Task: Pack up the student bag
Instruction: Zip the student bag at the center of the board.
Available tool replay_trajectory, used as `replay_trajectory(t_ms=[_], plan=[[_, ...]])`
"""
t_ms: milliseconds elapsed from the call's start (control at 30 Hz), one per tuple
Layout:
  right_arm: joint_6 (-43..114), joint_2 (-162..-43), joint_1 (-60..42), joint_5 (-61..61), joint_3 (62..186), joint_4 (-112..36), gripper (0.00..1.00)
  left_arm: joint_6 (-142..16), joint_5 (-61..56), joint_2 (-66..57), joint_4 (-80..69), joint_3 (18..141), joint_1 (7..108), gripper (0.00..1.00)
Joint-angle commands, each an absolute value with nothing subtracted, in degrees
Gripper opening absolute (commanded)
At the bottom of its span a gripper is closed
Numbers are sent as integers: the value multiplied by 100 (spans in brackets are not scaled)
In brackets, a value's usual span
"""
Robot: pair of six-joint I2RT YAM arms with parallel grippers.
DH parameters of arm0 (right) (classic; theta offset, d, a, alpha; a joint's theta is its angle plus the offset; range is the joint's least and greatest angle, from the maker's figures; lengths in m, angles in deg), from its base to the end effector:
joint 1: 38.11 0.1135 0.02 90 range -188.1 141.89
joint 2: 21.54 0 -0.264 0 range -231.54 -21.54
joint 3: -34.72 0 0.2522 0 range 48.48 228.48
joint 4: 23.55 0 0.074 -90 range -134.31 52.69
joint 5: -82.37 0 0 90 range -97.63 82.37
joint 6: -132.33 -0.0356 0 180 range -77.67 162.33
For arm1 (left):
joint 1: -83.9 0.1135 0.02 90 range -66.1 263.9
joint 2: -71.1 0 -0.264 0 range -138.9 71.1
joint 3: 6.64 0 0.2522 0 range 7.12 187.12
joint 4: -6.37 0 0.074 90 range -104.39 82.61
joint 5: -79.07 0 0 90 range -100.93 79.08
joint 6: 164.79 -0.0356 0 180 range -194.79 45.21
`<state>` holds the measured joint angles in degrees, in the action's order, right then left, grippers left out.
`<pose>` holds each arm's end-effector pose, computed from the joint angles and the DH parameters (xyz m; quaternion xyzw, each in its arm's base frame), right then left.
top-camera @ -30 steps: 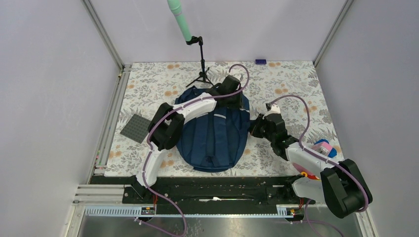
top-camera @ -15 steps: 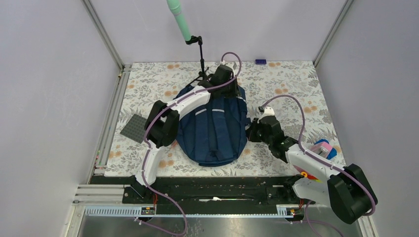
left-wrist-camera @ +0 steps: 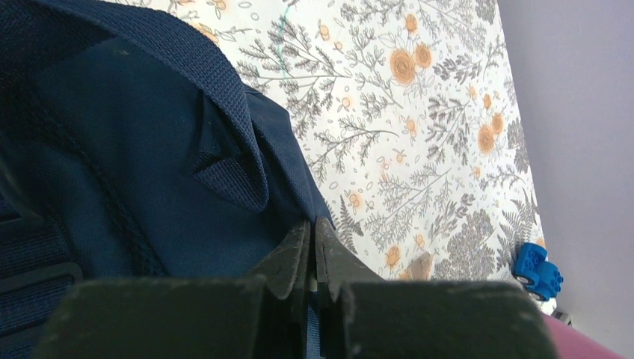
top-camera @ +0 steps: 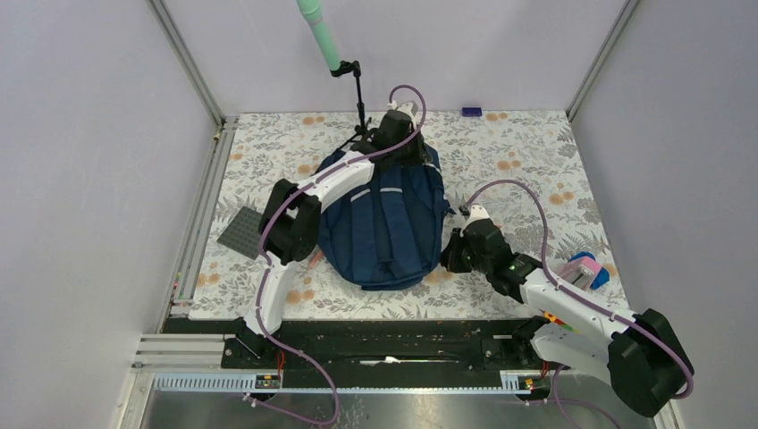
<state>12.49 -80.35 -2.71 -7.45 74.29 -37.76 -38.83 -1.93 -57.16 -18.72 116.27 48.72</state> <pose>0.1734 0.1234 0.1958 -0.0435 0.8796 0.2565 0.3982 0.4289 -0.3092 0.2420 0.0331 0.8655 -0.3434 0.3631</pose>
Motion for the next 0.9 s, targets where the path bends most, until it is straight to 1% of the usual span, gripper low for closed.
replay_trajectory(t_ms=[0,200,333,400,533,567,633,733,867], plan=[[1121,-7900,-32,-26,7415,-4314,0,-3744,-664,-5651,-533,12084,5130,0],[1072,-7761,79,484,7349,-4320,0,-3730,-715,-5662,-471,12054,5129,0],[775,-7536,82,71,7258,-4276,0,-3701,-623,-5601,-359,11890,5133,0],[640,-7318,80,-250,7238,-4325,0,-3699,-547,-5504,-284,11744,5123,13],[553,-6900,78,-881,7264,-4461,0,-3886,-203,-5166,71,11238,5075,52],[579,-6807,81,-1039,7299,-4505,0,-4031,-67,-5057,180,11109,5056,60],[686,-6721,75,-1290,7380,-4584,0,-4340,100,-4815,266,10838,5005,72],[832,-6785,61,-1522,7518,-4621,0,-4819,329,-4231,494,10224,4925,78],[1104,-7141,-106,-1474,7867,-4632,0,-5466,773,-3354,859,9143,4770,83]])
